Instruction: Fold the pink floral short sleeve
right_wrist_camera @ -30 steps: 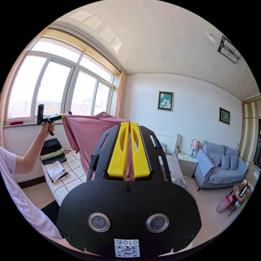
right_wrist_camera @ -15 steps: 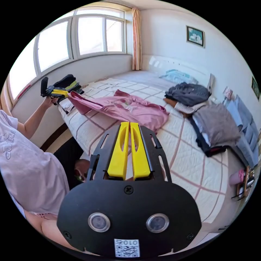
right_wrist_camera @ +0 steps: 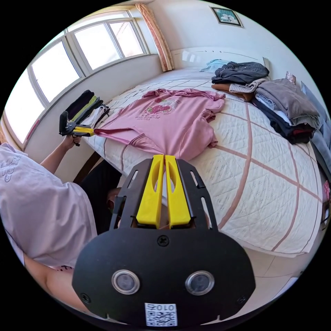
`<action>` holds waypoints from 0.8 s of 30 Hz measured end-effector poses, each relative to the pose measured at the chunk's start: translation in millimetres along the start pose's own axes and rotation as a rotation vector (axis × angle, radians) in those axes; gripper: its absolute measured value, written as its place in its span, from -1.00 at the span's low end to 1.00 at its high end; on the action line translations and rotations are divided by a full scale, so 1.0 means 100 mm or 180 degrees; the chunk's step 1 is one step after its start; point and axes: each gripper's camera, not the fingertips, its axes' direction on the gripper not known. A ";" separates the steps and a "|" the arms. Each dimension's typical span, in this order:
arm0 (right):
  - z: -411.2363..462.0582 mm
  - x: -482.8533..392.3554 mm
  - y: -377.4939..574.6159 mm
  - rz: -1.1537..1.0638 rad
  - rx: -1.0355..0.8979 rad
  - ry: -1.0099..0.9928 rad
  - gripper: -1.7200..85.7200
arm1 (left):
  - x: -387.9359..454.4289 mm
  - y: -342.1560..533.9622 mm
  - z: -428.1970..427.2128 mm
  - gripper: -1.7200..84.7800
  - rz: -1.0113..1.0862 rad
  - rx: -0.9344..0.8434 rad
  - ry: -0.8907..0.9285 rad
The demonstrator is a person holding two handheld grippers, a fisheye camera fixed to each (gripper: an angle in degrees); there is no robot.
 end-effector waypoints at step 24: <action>0.12 -0.01 0.00 0.0028 -0.0293 0.0040 -0.88 | -0.49 0.32 0.24 -0.96 -0.0181 -0.0204 0.0131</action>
